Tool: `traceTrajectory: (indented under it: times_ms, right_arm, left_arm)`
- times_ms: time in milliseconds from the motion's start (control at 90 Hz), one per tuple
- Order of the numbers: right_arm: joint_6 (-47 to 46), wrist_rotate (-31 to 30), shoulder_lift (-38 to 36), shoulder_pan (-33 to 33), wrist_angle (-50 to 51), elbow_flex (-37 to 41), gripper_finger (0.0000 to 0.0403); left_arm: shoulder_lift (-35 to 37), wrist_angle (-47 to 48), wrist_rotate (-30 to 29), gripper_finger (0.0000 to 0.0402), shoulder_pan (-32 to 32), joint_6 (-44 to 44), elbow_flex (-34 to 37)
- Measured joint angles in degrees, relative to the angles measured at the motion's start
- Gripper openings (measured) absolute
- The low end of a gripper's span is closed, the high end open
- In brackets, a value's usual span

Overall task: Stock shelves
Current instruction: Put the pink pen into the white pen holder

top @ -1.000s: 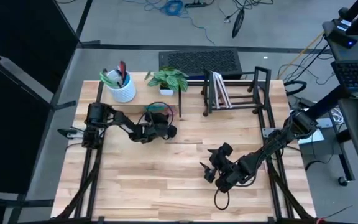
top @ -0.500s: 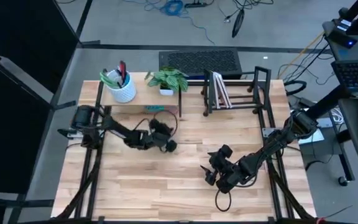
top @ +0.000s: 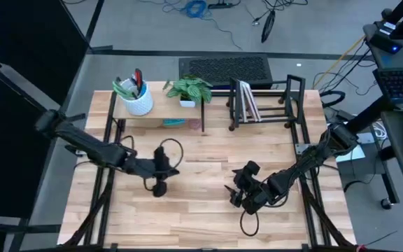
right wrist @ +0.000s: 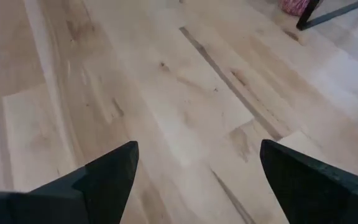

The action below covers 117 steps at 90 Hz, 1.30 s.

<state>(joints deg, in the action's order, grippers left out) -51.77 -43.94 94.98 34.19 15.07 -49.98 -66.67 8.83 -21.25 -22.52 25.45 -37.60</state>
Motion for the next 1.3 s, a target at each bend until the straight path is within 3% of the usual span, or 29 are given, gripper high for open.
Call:
traceTrajectory:
  times_ms: [67, 200, 611, 822, 1000, 1178, 1300]
  right_arm:
    - [-1.1, 1.9, 0.0, -0.1, -0.2, 0.0, 0.032]
    - [-4.2, 4.7, 0.0, 0.1, -0.4, 0.0, 0.032]
    - [-2.8, 1.6, 0.0, 3.0, -7.1, 0.0, 0.032]
    - [4.2, 0.9, -1.2, 2.2, -6.8, 0.0, 0.032]
    - [11.4, 0.8, -8.9, -0.2, -4.0, 0.0, 0.032]
    - [12.1, -3.6, -22.2, -5.5, 11.0, 0.0, 0.032]
    - [12.2, -6.1, -30.9, -12.6, 19.4, 0.0, 0.032]
  left_arm:
    - [0.3, -0.5, -2.8, 0.0, 0.0, 2.6, 0.0]
    - [-0.8, -1.9, -2.8, 0.0, -0.1, 2.7, 0.0]
    - [-3.5, -8.7, -2.4, 0.0, -0.2, -0.8, 0.0]
    - [-3.5, -8.7, -2.3, 0.0, 0.2, -2.1, 0.0]
    - [-2.9, -8.7, -3.8, 0.0, 2.6, -3.5, 0.0]
    - [-2.1, -8.6, -4.4, 0.0, 6.0, -3.5, 0.0]
    - [-2.1, -8.2, -4.5, 0.0, 7.5, -4.8, 0.0]
